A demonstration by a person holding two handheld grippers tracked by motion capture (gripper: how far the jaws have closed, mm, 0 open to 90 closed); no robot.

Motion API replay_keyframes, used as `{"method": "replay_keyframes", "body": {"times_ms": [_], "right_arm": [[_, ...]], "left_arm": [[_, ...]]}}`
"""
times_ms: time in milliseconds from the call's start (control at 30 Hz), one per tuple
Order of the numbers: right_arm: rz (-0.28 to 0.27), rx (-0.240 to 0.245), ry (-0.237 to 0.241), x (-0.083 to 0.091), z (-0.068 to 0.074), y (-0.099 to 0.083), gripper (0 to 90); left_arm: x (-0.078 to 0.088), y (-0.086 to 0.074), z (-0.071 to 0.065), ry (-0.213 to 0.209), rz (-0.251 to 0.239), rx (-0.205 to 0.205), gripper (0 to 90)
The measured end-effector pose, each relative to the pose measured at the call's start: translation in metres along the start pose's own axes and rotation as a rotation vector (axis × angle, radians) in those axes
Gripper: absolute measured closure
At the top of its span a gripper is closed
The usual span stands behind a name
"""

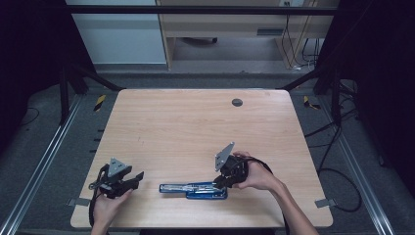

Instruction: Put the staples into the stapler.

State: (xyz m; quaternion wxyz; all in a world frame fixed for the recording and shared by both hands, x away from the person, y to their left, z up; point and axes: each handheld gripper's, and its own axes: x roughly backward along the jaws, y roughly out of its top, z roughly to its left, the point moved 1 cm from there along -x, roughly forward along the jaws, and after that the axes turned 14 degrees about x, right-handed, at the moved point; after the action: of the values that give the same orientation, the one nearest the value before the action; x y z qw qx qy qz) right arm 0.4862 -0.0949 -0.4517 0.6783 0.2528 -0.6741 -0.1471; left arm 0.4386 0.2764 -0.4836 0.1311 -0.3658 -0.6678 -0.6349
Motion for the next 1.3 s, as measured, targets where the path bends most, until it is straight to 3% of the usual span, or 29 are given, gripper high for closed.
{"method": "replay_keyframes", "body": {"times_ms": [167, 200, 233, 267, 467, 567, 767, 933, 967, 1067, 1300], "right_arm": [[-0.02, -0.036, -0.045, 0.006, 0.002, -0.001, 78.3], [-0.036, -0.054, -0.074, 0.008, 0.003, -0.002, 77.6], [-0.036, -0.054, -0.074, 0.008, 0.003, -0.002, 77.6], [-0.046, -0.075, -0.115, 0.01, 0.004, -0.003, 76.8], [-0.092, -0.112, -0.182, 0.019, 0.012, 0.0, 75.2], [-0.131, -0.168, -0.209, 0.023, 0.019, -0.001, 73.8], [-0.195, -0.249, -0.297, 0.027, 0.035, -0.012, 78.2], [-0.233, -0.296, -0.334, 0.029, 0.045, -0.02, 83.9], [-0.248, -0.324, -0.35, 0.029, 0.049, -0.024, 86.8], [-0.25, -0.354, -0.372, 0.028, 0.055, -0.029, 90.0], [-0.276, -0.406, -0.383, 0.024, 0.067, -0.035, 90.0]], "left_arm": [[0.0, 0.0, -0.001, -0.001, -0.003, -0.003, 45.9], [0.0, 0.0, -0.001, -0.001, -0.004, -0.003, 45.9], [0.0, 0.0, -0.002, -0.002, -0.005, 0.001, 45.9], [0.0, 0.0, -0.002, -0.003, -0.005, 0.001, 45.9], [0.001, 0.0, -0.006, -0.019, -0.012, -0.001, 46.3], [0.001, 0.001, -0.008, -0.03, -0.016, -0.007, 46.6], [0.007, 0.005, -0.017, -0.088, -0.043, -0.023, 49.0], [0.01, 0.008, -0.024, -0.128, -0.049, -0.051, 50.6], [0.01, 0.008, -0.026, -0.14, -0.053, -0.052, 51.3], [0.011, 0.01, -0.033, -0.18, -0.048, -0.085, 52.2], [0.013, 0.011, -0.039, -0.222, -0.046, -0.11, 54.1]]}}
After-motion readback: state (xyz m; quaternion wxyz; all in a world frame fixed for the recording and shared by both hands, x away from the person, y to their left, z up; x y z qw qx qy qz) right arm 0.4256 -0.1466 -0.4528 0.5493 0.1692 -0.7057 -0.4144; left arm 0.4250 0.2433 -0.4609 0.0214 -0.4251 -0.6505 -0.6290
